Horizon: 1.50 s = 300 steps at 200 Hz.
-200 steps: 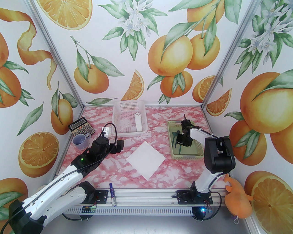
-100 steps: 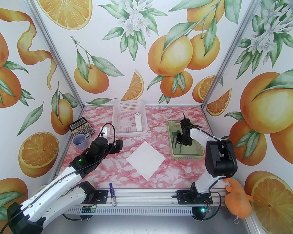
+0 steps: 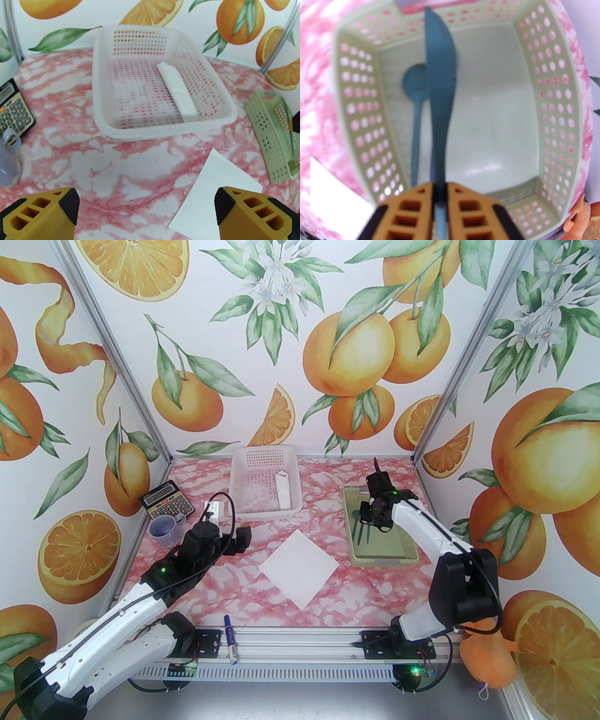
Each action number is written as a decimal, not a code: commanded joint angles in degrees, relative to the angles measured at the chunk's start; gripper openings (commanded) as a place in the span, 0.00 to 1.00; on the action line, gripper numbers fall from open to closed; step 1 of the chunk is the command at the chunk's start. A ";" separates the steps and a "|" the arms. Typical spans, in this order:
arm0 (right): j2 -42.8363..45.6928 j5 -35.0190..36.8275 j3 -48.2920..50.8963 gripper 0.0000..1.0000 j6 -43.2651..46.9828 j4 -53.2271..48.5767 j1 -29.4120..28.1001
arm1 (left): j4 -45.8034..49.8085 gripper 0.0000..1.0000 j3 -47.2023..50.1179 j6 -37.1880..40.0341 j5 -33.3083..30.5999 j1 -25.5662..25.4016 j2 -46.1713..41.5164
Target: Place the utensils on the paper napkin and roll it up
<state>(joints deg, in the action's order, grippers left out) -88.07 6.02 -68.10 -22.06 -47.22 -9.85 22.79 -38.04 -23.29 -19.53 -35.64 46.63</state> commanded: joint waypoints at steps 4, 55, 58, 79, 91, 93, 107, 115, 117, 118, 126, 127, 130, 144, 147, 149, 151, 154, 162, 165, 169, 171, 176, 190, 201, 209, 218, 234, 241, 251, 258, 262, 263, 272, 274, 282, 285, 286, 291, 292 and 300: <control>2.47 1.33 -2.57 0.16 -0.37 -3.48 -1.52 | 0.42 1.00 -0.89 1.31 -0.87 0.36 -0.99; 5.74 0.73 -3.80 0.16 -1.53 -5.14 -5.22 | 0.42 1.00 -0.97 2.50 -1.21 0.39 -1.54; 5.94 0.74 -3.92 0.16 -1.62 -5.28 -5.41 | 0.42 1.00 -0.96 2.57 -1.21 0.39 -1.59; 6.92 0.73 -4.24 0.16 -2.38 -6.12 -7.54 | 0.42 1.00 -1.07 2.97 -1.30 0.42 -1.80; 7.40 0.72 -4.43 0.16 -2.97 -6.57 -8.82 | 0.42 1.00 -1.11 3.16 -1.39 0.41 -1.96; 7.46 0.74 -4.42 0.16 -3.05 -6.61 -9.04 | 0.42 1.00 -1.14 3.18 -1.37 0.46 -1.98; 7.90 0.51 -4.59 0.16 -3.88 -7.08 -10.75 | 0.42 1.00 -1.24 3.40 -1.52 0.48 -2.08; 8.24 0.31 -4.43 0.16 -4.24 -7.25 -11.66 | 0.42 1.00 -1.25 3.60 -1.64 0.47 -2.15; 8.26 0.24 -4.48 0.16 -4.40 -7.37 -11.86 | 0.42 1.00 -1.20 3.60 -1.65 0.46 -2.16; 8.31 0.23 -4.41 0.16 -4.44 -7.41 -11.95 | 0.42 1.00 -1.22 3.60 -1.65 0.47 -2.11; 8.52 0.33 -4.32 0.16 -4.96 -7.58 -12.82 | 0.42 1.00 -1.32 3.77 -1.69 0.48 -2.25; 8.57 0.36 -4.28 0.16 -4.98 -7.60 -12.87 | 0.42 1.00 -1.28 3.77 -1.72 0.48 -2.25; 8.59 0.39 -4.20 0.16 -5.11 -7.62 -13.17 | 0.49 1.00 -1.28 3.85 -1.74 0.44 -2.25; 8.96 0.00 -3.75 0.16 -6.23 -7.51 -14.61 | 0.49 1.00 -1.41 4.03 -1.80 0.47 -2.38; 8.97 -0.16 -3.64 0.16 -6.48 -7.45 -14.96 | 0.49 1.00 -1.42 4.11 -1.80 0.49 -2.41; 9.04 -0.18 -3.45 0.16 -6.65 -7.36 -15.21 | 0.46 1.00 -1.42 4.12 -1.82 0.48 -2.42; 9.03 -0.28 -3.34 0.16 -6.84 -7.25 -15.47 | 0.49 1.00 -1.40 4.17 -1.78 0.48 -2.42; 9.11 -0.60 -3.11 0.15 -7.12 -7.06 -15.91 | 0.46 1.00 -1.39 4.25 -1.90 0.49 -2.42; 9.22 -1.04 -2.70 0.16 -7.75 -6.84 -16.73 | 0.39 1.00 -1.42 4.54 -1.93 0.50 -2.51; 9.25 -1.10 -2.55 0.16 -8.06 -6.77 -17.11 | 0.33 1.00 -1.38 4.63 -2.00 0.53 -2.51; 9.26 -1.22 -2.28 0.15 -8.42 -6.51 -17.60 | 0.33 1.00 -1.43 4.85 -2.00 0.48 -2.59; 9.31 -1.26 -2.12 0.15 -8.58 -6.42 -17.89 | 0.29 1.00 -1.49 4.95 -1.98 0.48 -2.60; 9.24 -1.48 -1.90 0.15 -8.93 -6.24 -18.48 | 0.33 1.00 -1.59 5.15 -1.98 0.49 -2.65; 9.19 -1.65 -0.99 0.16 -10.24 -5.90 -20.12 | 0.18 1.00 -1.77 5.91 -1.78 0.48 -2.77; 9.19 -2.14 -0.19 0.15 -11.11 -5.23 -21.30 | 0.07 1.00 -1.85 6.60 -1.58 0.53 -3.01; 9.04 -2.27 0.41 0.15 -11.72 -4.94 -21.94 | -0.02 1.00 -1.95 7.19 -1.18 0.52 -3.25; 8.97 -2.33 1.04 0.15 -12.46 -4.48 -22.71 | -0.14 1.00 -2.01 7.90 -0.78 0.50 -3.52; 8.79 -2.85 2.27 0.15 -13.67 -3.45 -24.04 | -0.02 1.00 -2.20 9.07 0.00 0.48 -4.30; 8.58 -3.09 2.71 0.15 -14.28 -3.09 -24.55 | -0.02 1.00 -2.30 9.51 0.25 0.48 -4.72; 8.34 -3.38 3.43 0.15 -15.07 -2.40 -25.33 | 0.11 1.00 -2.36 10.23 0.43 0.48 -5.33; 8.14 -3.52 3.86 0.16 -15.53 -2.08 -25.94 | 0.15 1.00 -2.33 10.81 0.58 0.48 -5.85; 7.97 -3.50 4.07 0.15 -15.78 -2.00 -26.21 | 0.15 1.00 -2.32 11.16 0.63 0.48 -6.08; 7.95 -3.49 4.09 0.15 -15.84 -1.96 -26.29 | 0.20 1.00 -2.36 11.25 0.68 0.48 -6.19; 7.53 -3.64 4.48 0.15 -16.29 -1.49 -27.07 | 0.24 1.00 -2.37 12.23 1.22 0.53 -6.75; 7.45 -3.69 4.53 0.15 -16.44 -1.41 -27.18 | 0.24 1.00 -2.34 12.57 1.42 0.54 -6.91; 7.06 -3.74 4.76 0.15 -16.94 -1.10 -27.78 | 0.16 1.00 -2.36 13.88 2.42 0.48 -7.43; 6.92 -3.74 4.81 0.15 -17.11 -0.97 -28.04 | 0.15 1.00 -2.38 14.47 2.84 0.48 -7.64; 6.89 -3.74 4.85 0.15 -17.12 -0.96 -28.17 | 0.15 1.00 -2.39 14.61 3.01 0.48 -7.71; 6.63 -3.74 4.97 0.15 -17.37 -0.59 -28.62 | 0.02 1.00 -2.46 15.51 3.73 0.48 -8.00; 6.62 -3.74 4.98 0.16 -17.43 -0.50 -28.72 | -0.04 1.00 -2.42 15.71 3.94 0.53 -8.11; 6.12 -3.83 5.12 0.15 -17.93 -0.09 -29.40 | -0.17 1.00 -2.50 17.45 5.32 0.48 -8.64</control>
<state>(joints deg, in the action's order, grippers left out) -80.51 3.18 -63.86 -37.15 -50.02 -37.32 22.76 -38.46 -11.68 -18.28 -35.40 39.83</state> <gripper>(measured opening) 0.156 0.999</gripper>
